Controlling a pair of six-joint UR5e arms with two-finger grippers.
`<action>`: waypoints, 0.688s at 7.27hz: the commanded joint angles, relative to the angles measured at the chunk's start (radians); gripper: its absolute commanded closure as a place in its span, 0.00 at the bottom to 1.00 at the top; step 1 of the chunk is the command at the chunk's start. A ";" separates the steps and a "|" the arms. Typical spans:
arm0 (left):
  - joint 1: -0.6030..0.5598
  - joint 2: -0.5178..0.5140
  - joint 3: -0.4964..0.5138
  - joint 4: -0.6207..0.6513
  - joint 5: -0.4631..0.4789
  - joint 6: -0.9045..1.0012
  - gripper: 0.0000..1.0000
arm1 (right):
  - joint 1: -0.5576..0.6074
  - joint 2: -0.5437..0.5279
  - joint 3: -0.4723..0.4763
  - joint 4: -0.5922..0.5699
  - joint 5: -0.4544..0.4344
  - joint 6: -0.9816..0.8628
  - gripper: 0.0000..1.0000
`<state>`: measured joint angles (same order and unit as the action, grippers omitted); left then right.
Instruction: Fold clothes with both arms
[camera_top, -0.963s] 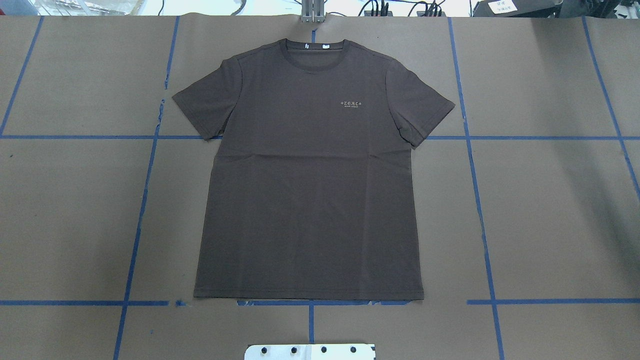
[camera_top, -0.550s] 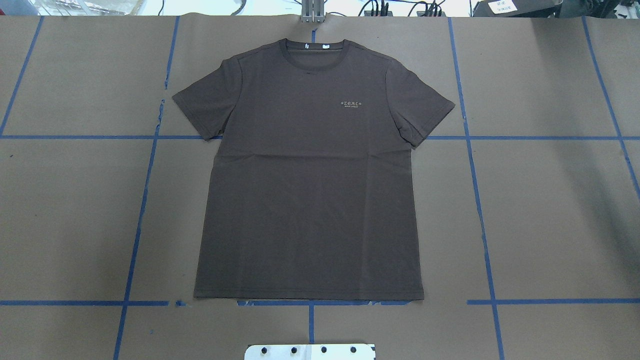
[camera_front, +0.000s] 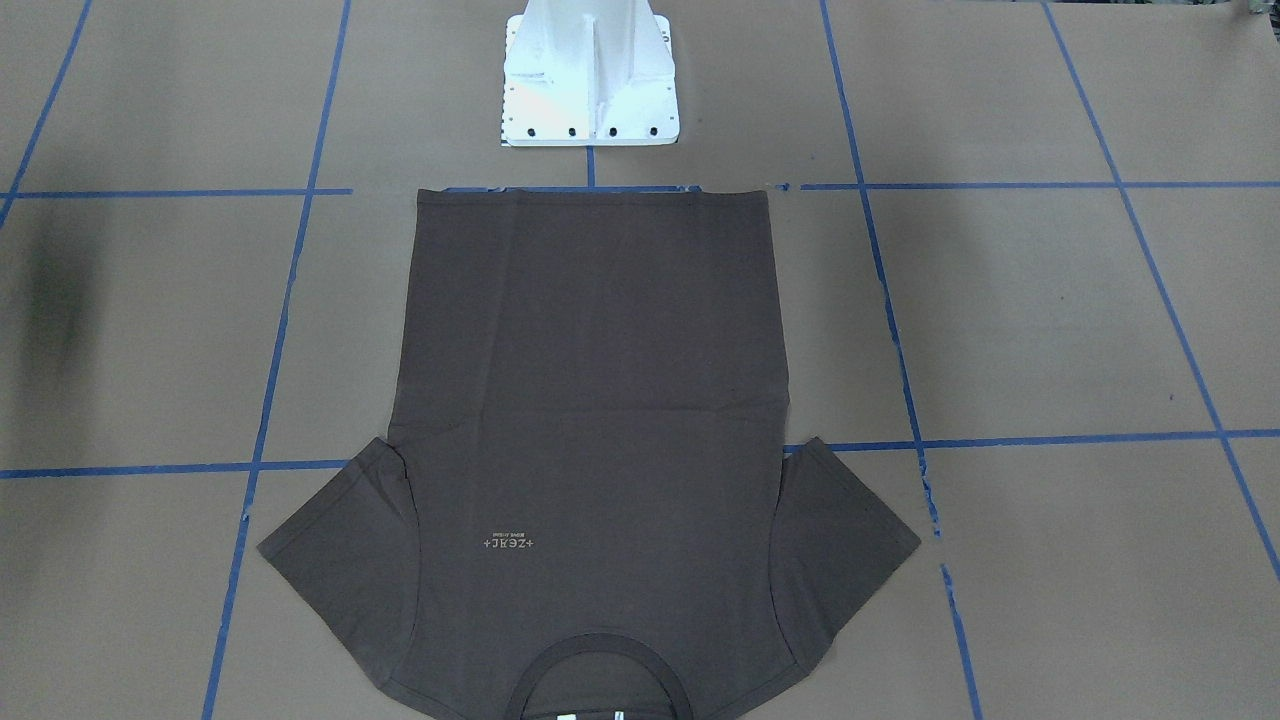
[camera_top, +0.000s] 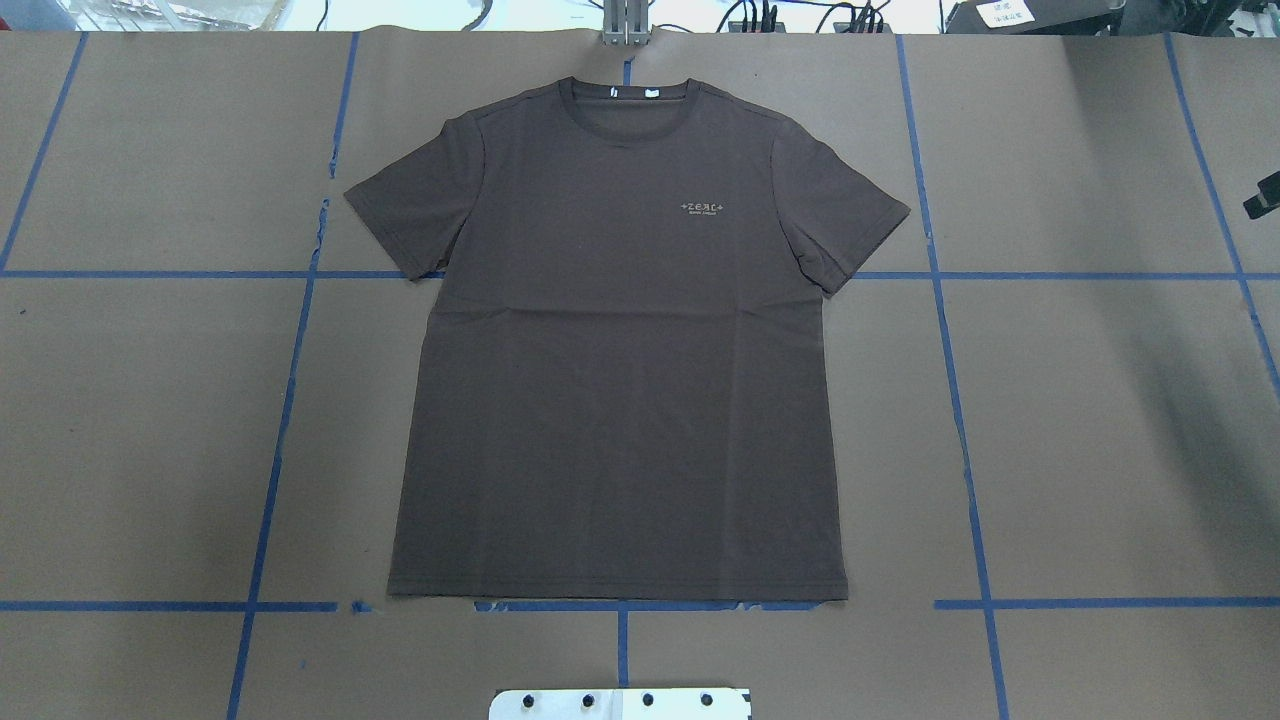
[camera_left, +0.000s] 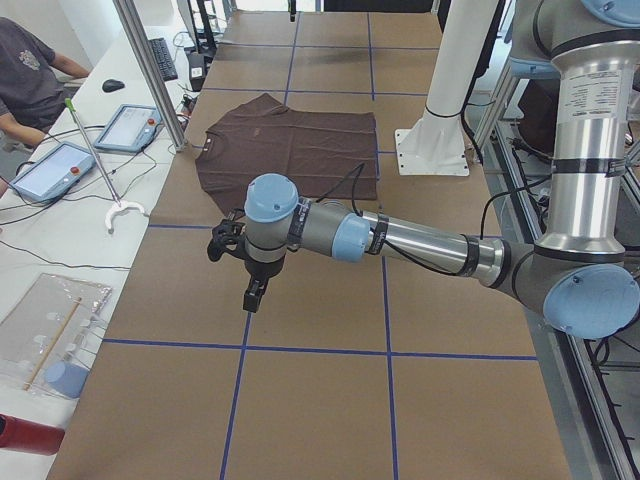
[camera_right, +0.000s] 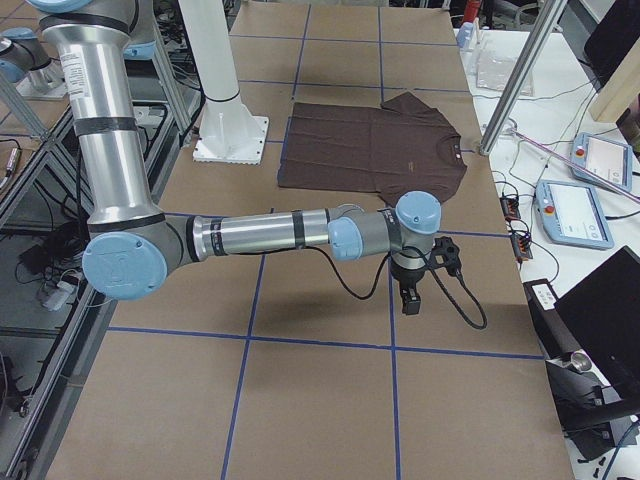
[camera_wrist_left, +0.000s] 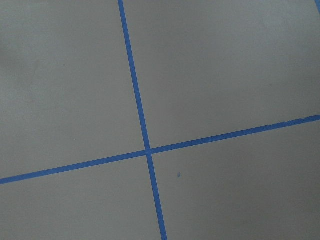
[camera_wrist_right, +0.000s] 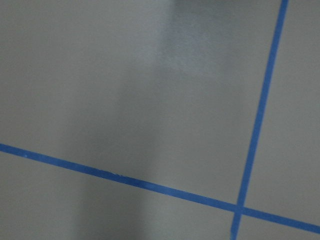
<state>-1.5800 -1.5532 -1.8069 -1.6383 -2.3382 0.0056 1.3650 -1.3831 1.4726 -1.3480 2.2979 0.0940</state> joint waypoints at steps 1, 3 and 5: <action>0.000 0.001 -0.003 0.000 -0.001 -0.001 0.00 | -0.123 0.112 -0.040 0.032 -0.002 0.112 0.00; 0.000 0.002 -0.002 0.000 -0.001 -0.002 0.00 | -0.226 0.228 -0.060 0.033 -0.021 0.385 0.00; 0.000 0.001 -0.002 0.000 0.000 -0.002 0.00 | -0.315 0.371 -0.171 0.036 -0.098 0.652 0.05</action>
<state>-1.5800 -1.5518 -1.8072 -1.6381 -2.3384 0.0038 1.1044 -1.1058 1.3709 -1.3142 2.2440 0.5772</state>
